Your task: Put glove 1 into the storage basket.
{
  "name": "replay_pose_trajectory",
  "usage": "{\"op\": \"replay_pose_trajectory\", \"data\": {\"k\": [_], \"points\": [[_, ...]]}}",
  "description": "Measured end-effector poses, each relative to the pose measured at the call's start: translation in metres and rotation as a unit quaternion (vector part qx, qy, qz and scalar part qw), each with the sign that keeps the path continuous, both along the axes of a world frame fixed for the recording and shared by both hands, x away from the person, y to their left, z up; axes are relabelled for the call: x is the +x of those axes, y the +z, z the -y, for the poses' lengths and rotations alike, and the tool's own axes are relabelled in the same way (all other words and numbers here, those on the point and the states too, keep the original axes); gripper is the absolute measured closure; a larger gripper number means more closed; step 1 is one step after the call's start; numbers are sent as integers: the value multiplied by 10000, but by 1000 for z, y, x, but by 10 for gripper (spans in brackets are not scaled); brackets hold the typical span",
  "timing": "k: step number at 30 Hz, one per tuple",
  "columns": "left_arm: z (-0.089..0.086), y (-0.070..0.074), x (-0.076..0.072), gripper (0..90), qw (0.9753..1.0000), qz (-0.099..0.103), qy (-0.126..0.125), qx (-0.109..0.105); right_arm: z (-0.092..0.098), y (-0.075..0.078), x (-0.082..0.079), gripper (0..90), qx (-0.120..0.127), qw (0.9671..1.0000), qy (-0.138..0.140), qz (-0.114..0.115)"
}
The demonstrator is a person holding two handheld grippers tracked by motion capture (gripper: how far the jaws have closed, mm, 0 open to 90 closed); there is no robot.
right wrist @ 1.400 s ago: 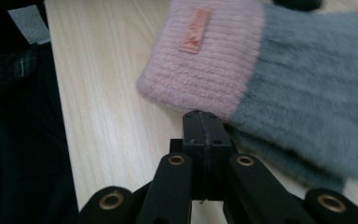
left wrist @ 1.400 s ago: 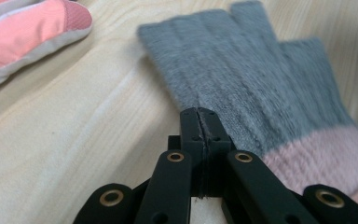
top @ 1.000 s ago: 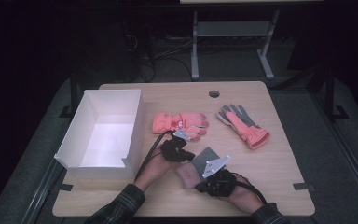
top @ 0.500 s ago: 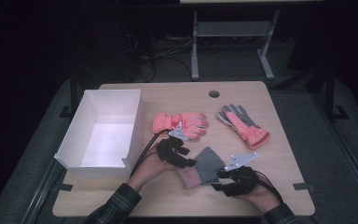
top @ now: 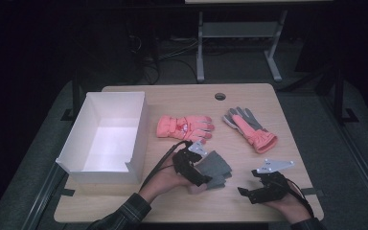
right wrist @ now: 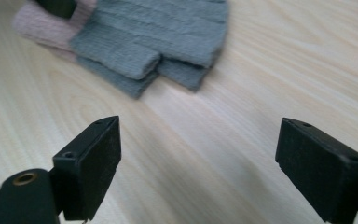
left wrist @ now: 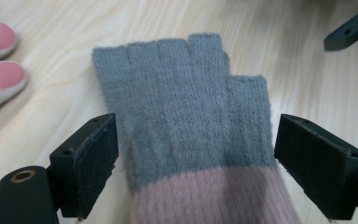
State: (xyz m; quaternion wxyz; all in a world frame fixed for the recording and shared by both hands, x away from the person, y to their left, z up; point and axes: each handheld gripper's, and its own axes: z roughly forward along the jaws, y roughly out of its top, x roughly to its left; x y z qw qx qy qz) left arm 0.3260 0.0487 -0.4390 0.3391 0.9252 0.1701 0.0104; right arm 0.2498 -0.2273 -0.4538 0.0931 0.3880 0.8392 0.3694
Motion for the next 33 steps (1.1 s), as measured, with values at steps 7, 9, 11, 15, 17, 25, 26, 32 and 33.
{"op": "replay_pose_trajectory", "data": {"k": [7, 9, 11, 15, 17, 25, 26, 32, 33], "points": [[4, -14, 1, 129, 9999, 8, 100, 132, -1, 0, 2, 134, -21, 10000, 5, 36], [4, -17, 3, 128, 9998, -63, 99, 138, 0, -1, 3, 134, 6, 10000, -10, 47], [4, -19, 3, 129, 9998, -68, 108, 141, 1, -1, 3, 135, 25, 10000, -24, 44], [3, -21, 1, 130, 9999, -48, 106, 108, 1, 0, 4, 134, 62, 9999, -47, 72], [3, -23, 2, 133, 9998, -139, 133, 74, 1, 0, 3, 134, 88, 9999, -60, 79], [2, -21, 1, 224, 9996, -242, 64, 103, 3, -1, 4, 134, 108, 9998, -138, 80], [2, -21, 0, 246, 9996, -275, 61, 74, 4, -1, 5, 134, 88, 9998, -139, 103], [1, -18, 0, 427, 9989, -465, -23, 52, 5, 0, 5, 134, 120, 9994, -264, 163], [1, -18, 1, 460, 9987, -507, -48, 43, 6, 0, 6, 134, 116, 9994, -284, 171]]}}
